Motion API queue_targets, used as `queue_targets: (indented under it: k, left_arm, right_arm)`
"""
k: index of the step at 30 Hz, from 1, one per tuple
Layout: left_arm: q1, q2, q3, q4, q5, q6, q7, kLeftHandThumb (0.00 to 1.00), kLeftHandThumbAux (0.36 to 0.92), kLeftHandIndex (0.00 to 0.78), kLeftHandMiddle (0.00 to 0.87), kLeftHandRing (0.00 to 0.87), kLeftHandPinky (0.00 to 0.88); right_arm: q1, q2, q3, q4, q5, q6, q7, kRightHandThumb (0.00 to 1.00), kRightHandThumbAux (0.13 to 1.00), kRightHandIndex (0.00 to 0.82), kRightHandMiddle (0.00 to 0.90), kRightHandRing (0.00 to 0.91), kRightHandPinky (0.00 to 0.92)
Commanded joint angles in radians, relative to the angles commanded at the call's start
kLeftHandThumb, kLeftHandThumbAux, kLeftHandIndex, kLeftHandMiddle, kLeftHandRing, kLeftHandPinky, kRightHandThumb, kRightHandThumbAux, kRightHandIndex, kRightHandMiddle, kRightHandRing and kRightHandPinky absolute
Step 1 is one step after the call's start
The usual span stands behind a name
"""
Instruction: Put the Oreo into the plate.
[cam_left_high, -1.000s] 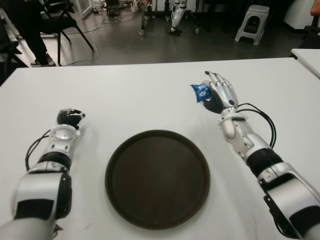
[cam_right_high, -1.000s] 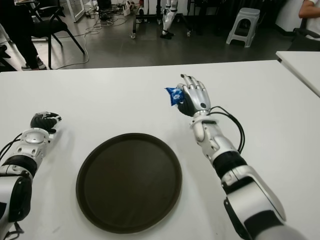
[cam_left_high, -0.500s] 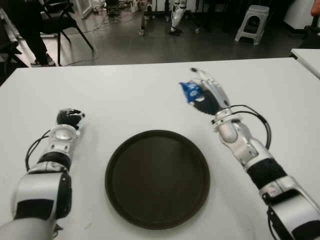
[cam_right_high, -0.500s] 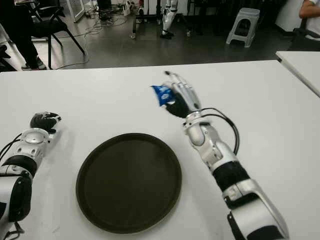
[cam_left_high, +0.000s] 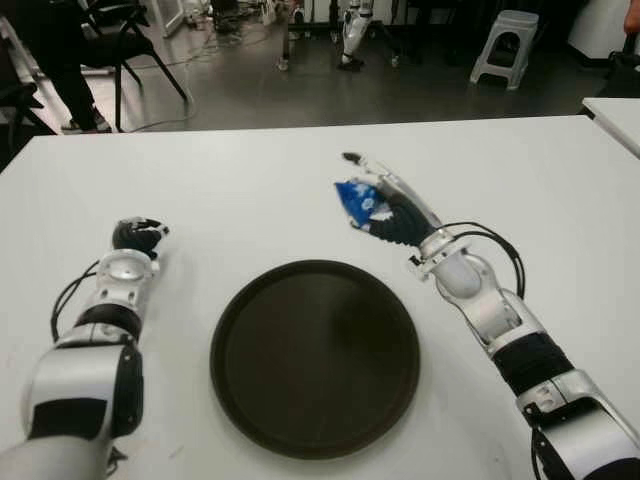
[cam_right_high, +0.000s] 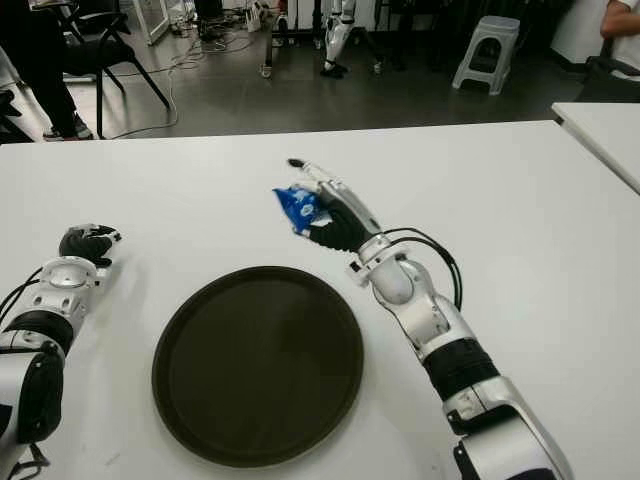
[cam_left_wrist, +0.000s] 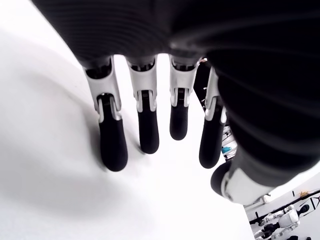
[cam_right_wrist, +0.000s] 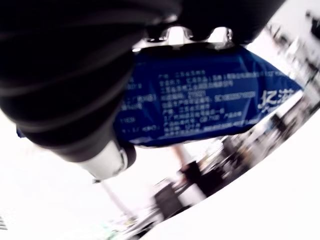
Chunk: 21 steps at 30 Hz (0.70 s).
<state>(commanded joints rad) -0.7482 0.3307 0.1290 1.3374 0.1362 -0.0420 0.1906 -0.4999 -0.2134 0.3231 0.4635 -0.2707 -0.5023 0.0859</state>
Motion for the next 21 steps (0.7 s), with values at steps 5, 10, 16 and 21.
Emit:
queue_targets:
  k: [5, 10, 16, 21]
  left_arm:
    - [-0.001, -0.001, -0.001, 0.000, 0.004, 0.001, 0.002, 0.682, 0.719, 0.400, 0.196, 0.222, 0.256]
    - [-0.001, -0.001, 0.001, 0.001, 0.003, 0.002, 0.002, 0.683, 0.718, 0.400, 0.202, 0.221, 0.238]
    - [-0.001, -0.002, 0.005, 0.001, 0.000, 0.003, 0.002, 0.684, 0.717, 0.401, 0.195, 0.211, 0.227]
    - [-0.002, -0.003, 0.007, 0.001, 0.001, 0.004, 0.005, 0.685, 0.716, 0.402, 0.197, 0.213, 0.230]
  right_arm:
    - [-0.006, 0.011, -0.006, 0.023, 0.048, -0.032, 0.074, 0.705, 0.719, 0.419, 0.076, 0.021, 0.000]
    - [-0.002, 0.032, -0.015, 0.027, 0.108, -0.035, 0.152, 0.705, 0.719, 0.420, 0.078, 0.025, 0.000]
    - [0.011, 0.054, -0.024, 0.006, 0.179, -0.005, 0.251, 0.703, 0.720, 0.418, 0.080, 0.022, 0.000]
    - [0.015, 0.067, -0.032, 0.003, 0.219, 0.003, 0.316, 0.703, 0.720, 0.418, 0.087, 0.023, 0.000]
